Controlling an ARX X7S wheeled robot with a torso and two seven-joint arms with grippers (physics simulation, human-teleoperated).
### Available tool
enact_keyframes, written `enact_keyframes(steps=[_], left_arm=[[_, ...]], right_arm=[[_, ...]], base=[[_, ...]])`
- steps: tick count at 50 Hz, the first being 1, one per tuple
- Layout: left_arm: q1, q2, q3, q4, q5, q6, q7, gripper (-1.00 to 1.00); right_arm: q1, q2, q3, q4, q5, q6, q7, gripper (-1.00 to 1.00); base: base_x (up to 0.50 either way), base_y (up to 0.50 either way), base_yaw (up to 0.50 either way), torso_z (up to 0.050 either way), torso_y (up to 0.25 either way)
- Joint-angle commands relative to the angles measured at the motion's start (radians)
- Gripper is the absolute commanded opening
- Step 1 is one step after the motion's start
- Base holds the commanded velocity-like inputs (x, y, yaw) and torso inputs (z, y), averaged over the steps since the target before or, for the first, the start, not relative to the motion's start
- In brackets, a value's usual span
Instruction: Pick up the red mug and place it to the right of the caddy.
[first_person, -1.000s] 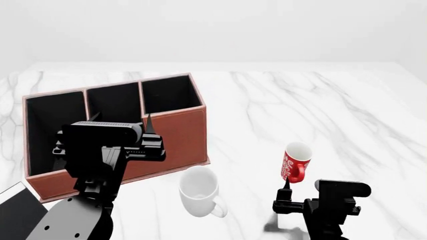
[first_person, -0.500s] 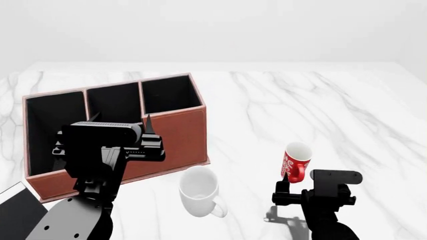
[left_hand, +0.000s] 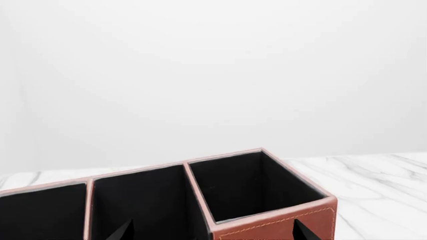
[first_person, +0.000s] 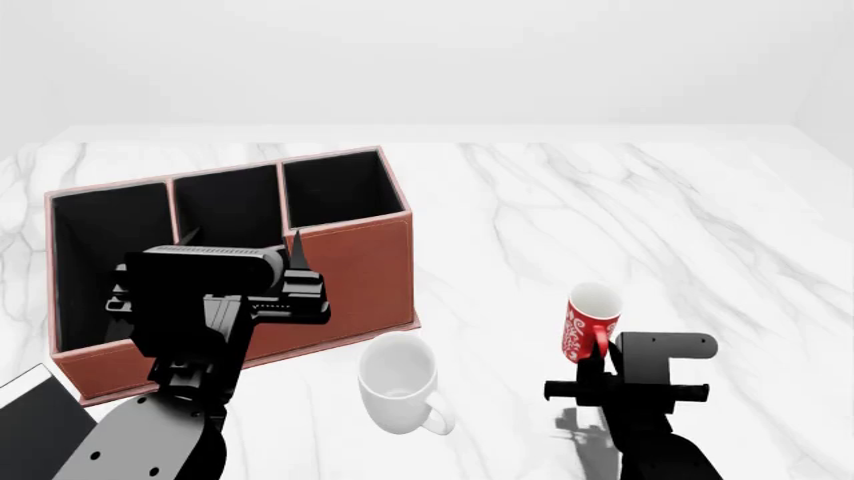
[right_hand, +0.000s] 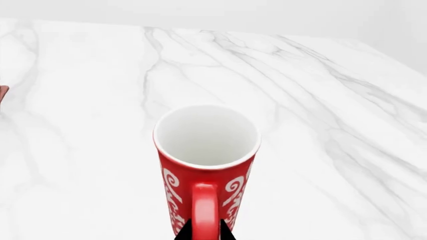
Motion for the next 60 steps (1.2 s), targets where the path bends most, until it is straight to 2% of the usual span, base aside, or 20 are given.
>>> enact_keyframes(steps=[1,7,16,23,27,34,43,60], left_arm=[[0.005,-0.004,0.001,-0.006,-0.005,0.009,-0.004,1.00],[0.009,-0.007,0.001,-0.013,-0.008,0.018,-0.004,1.00],[0.009,-0.010,-0.002,-0.005,-0.015,0.015,-0.010,1.00],[0.006,-0.013,-0.004,-0.009,-0.019,0.015,-0.013,1.00],[0.007,-0.014,0.002,-0.014,-0.018,0.018,-0.015,1.00],[0.002,-0.015,-0.005,-0.018,-0.028,0.017,-0.015,1.00],[0.011,-0.018,-0.006,-0.019,-0.031,0.029,-0.017,1.00],[0.016,-0.024,-0.002,-0.022,-0.037,0.037,-0.024,1.00]], right_arm=[[0.009,0.001,-0.015,0.013,0.015,0.000,-0.010,-1.00],[0.028,0.014,-0.025,-0.045,0.020,0.039,-0.017,-1.00],[0.151,0.010,-0.102,0.031,-0.028,-0.040,-0.079,-1.00],[0.303,-0.046,-0.152,0.257,-0.061,-0.135,-0.118,-1.00],[0.437,-0.108,-0.176,0.532,-0.085,-0.270,-0.142,-1.00],[0.668,-0.218,-0.203,1.054,-0.089,-0.518,-0.275,-1.00],[0.696,-0.249,-0.233,1.057,-0.054,-0.424,-0.288,-1.00],[0.700,-0.250,-0.522,1.057,0.220,-0.407,-0.220,-1.00]], base=[[0.00,0.00,0.00,0.000,0.000],[0.00,0.00,0.00,0.000,0.000],[0.00,0.00,0.00,0.000,0.000],[0.00,0.00,0.00,0.000,0.000],[0.00,0.00,0.00,0.000,0.000],[0.00,0.00,0.00,0.000,0.000],[0.00,0.00,0.00,0.000,0.000],[0.00,0.00,0.00,0.000,0.001]])
